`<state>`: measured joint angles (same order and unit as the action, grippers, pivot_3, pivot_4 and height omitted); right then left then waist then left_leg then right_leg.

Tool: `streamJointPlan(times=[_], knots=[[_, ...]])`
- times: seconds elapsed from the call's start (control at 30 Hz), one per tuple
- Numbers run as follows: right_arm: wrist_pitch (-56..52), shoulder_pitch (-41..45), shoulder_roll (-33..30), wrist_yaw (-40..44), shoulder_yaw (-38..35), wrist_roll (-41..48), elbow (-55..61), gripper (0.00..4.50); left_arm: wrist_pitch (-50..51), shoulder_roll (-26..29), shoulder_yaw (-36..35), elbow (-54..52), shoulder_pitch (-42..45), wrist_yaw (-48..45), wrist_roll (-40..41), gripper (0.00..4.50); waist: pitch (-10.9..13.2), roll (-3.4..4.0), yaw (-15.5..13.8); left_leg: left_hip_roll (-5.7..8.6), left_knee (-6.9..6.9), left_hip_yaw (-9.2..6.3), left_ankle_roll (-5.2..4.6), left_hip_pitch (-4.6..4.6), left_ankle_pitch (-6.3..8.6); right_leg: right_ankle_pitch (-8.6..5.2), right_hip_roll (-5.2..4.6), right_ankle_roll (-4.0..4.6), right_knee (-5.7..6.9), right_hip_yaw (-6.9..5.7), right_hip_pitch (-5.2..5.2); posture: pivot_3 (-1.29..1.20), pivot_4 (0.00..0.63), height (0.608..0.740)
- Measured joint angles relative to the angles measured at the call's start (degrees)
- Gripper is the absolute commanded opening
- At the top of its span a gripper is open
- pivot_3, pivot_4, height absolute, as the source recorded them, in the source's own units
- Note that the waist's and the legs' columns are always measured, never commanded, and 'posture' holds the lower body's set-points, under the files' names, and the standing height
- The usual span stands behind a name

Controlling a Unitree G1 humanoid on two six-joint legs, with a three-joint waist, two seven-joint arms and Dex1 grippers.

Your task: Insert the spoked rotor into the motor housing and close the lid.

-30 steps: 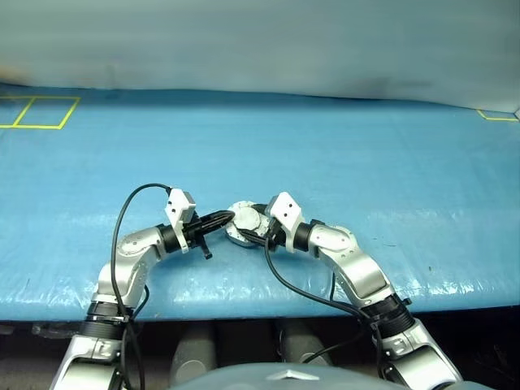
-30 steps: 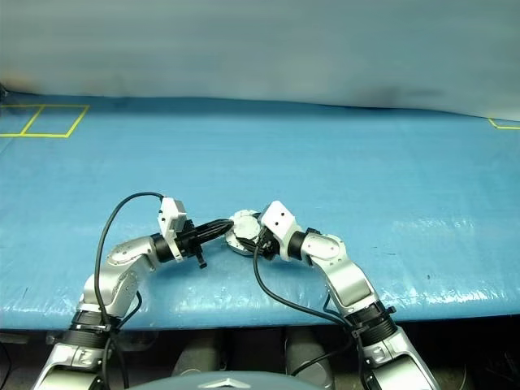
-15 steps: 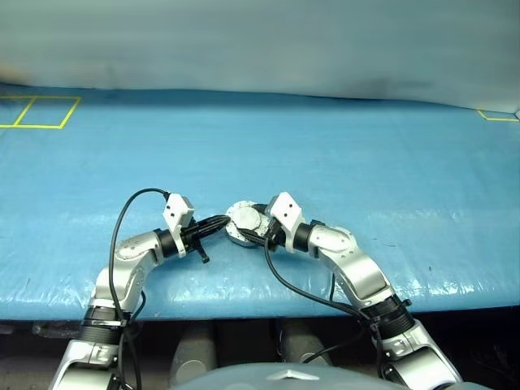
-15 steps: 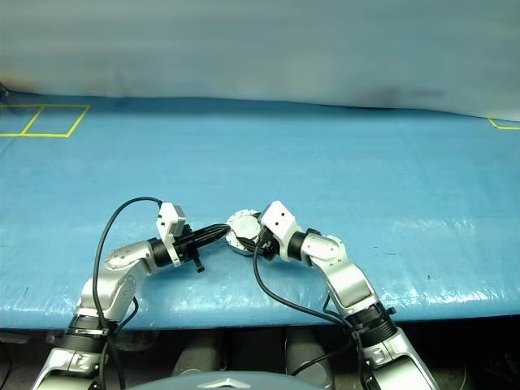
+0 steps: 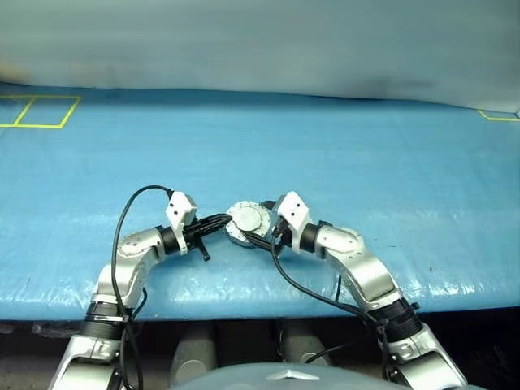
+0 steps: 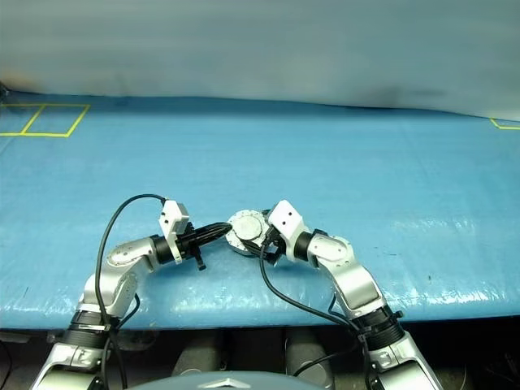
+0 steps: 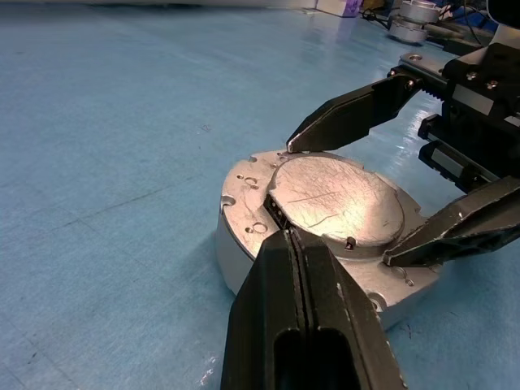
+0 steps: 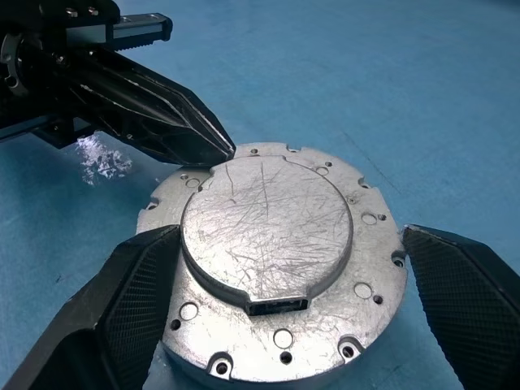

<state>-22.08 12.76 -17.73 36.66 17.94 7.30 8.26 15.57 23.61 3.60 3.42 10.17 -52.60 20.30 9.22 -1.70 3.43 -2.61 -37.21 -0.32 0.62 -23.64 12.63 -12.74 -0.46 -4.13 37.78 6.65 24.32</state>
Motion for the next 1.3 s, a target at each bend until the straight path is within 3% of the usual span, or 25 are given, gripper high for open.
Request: streamJointPlan(times=[0.13,0.33,0.67,1.1,1.2,1.3], knots=[[-3.33,-1.85,0.85,-0.97,-2.82,3.23,5.69,4.47,-0.21,-0.04,0.00,0.10,-0.06,-0.02,0.00,0.00,0.01,0.00,-0.02,0.00,0.00,0.00,0.00,-0.10,0.00,0.00,-0.01,0.00,-0.02,0.01,0.07,0.00,0.150,0.740],[-13.85,-3.53,6.32,-6.30,-12.76,15.18,13.10,4.47,-0.58,-0.09,-0.05,0.11,-0.32,0.05,0.01,0.00,0.00,0.00,0.00,-0.01,0.00,-0.01,0.00,-0.09,0.00,0.00,-0.01,0.00,-0.01,0.00,0.06,0.00,0.150,0.740],[-35.41,-7.86,13.58,-16.40,-25.06,30.03,7.80,4.47,-1.12,-0.42,-0.25,0.23,-0.48,0.09,0.00,0.00,0.02,0.04,0.14,-0.01,0.06,0.00,0.00,-0.11,0.00,-0.01,-0.01,0.02,-0.01,0.01,0.11,0.00,0.150,0.740],[-43.33,-6.92,21.71,-22.40,-31.49,43.81,3.39,4.47,-1.39,-0.45,-0.30,0.30,-0.66,0.12,-0.01,0.00,0.02,0.04,0.24,-0.01,0.08,-0.01,0.00,-0.14,0.00,-0.01,-0.02,0.02,-0.04,0.00,0.12,0.00,0.150,0.740],[-43.45,-6.57,22.05,-24.08,-32.91,46.18,2.12,3.87,-1.53,-0.43,-0.42,0.29,-0.89,0.17,-0.02,0.00,0.02,0.04,0.35,-0.01,0.09,-0.01,0.00,-0.13,0.00,-0.02,-0.02,0.02,-0.05,0.00,0.12,0.00,0.150,0.740],[-43.45,-6.18,22.11,-25.45,-34.12,48.32,1.05,2.90,-1.92,-0.42,-0.58,0.29,-1.21,0.25,-0.05,0.00,0.03,0.05,0.47,-0.01,0.12,-0.01,-0.01,-0.13,0.00,-0.02,-0.02,0.02,-0.05,0.00,0.14,0.00,0.150,0.740]])
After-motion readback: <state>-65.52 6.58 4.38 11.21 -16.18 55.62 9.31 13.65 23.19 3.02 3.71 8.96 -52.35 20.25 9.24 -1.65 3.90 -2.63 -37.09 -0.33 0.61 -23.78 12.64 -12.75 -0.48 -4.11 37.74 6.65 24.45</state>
